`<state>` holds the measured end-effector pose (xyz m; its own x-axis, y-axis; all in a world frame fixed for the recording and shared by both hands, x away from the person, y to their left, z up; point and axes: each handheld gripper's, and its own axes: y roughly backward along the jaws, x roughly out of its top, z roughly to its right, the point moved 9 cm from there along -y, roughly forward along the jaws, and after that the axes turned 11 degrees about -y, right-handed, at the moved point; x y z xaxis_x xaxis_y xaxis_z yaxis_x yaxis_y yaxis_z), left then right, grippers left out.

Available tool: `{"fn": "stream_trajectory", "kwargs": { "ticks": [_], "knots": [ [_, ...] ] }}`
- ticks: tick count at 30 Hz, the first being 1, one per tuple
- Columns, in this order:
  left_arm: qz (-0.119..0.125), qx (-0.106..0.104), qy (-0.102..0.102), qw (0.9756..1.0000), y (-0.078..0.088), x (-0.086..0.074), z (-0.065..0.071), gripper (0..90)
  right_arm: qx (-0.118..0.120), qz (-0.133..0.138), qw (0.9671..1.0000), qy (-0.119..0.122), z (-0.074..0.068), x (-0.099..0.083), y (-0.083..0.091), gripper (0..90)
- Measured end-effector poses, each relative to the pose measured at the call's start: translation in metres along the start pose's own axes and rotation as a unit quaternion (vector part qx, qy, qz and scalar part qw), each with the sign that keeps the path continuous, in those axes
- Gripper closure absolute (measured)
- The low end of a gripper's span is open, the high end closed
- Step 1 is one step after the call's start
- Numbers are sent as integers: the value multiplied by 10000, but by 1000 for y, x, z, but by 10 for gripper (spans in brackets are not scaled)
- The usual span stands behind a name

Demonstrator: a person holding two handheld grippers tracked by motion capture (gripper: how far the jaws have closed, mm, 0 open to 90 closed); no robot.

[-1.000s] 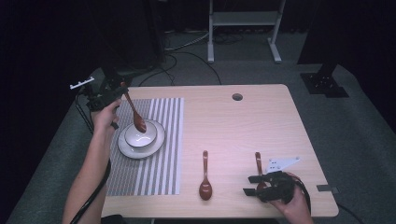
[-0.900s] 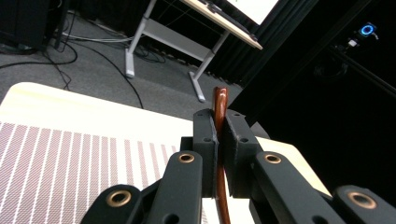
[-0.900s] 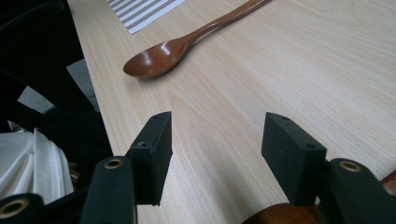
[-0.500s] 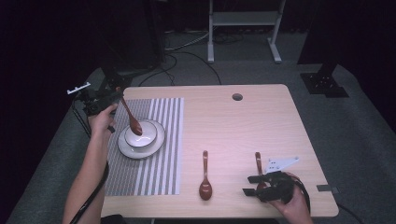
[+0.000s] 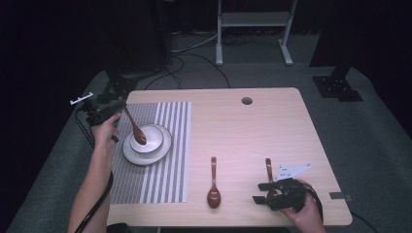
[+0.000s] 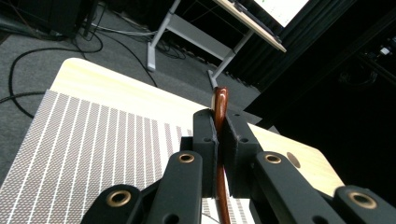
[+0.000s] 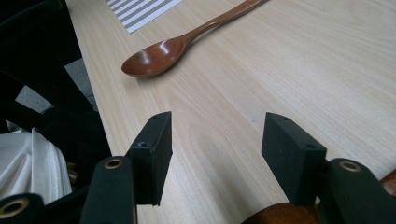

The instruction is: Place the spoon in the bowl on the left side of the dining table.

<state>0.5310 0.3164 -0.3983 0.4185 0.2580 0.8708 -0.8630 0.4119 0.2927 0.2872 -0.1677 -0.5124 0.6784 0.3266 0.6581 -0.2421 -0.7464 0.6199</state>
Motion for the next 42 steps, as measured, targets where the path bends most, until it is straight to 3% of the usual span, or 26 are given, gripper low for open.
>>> {"fn": "stream_trajectory", "kwargs": {
  "ticks": [12, 32, 42],
  "knots": [
    [3, -9, 20, 10000, -1, -12, -7, 844, -8, -5, 10000, -22, -1, 0, -1, 418],
    [-112, -91, 219, 9997, -6, -35, -15, 838, 0, -29, 10000, 3, -1, 0, -2, 419],
    [-207, -94, 240, 9995, -3, -45, -19, 793, 3, -54, 10000, 24, -2, 0, -4, 418]
  ]
}}
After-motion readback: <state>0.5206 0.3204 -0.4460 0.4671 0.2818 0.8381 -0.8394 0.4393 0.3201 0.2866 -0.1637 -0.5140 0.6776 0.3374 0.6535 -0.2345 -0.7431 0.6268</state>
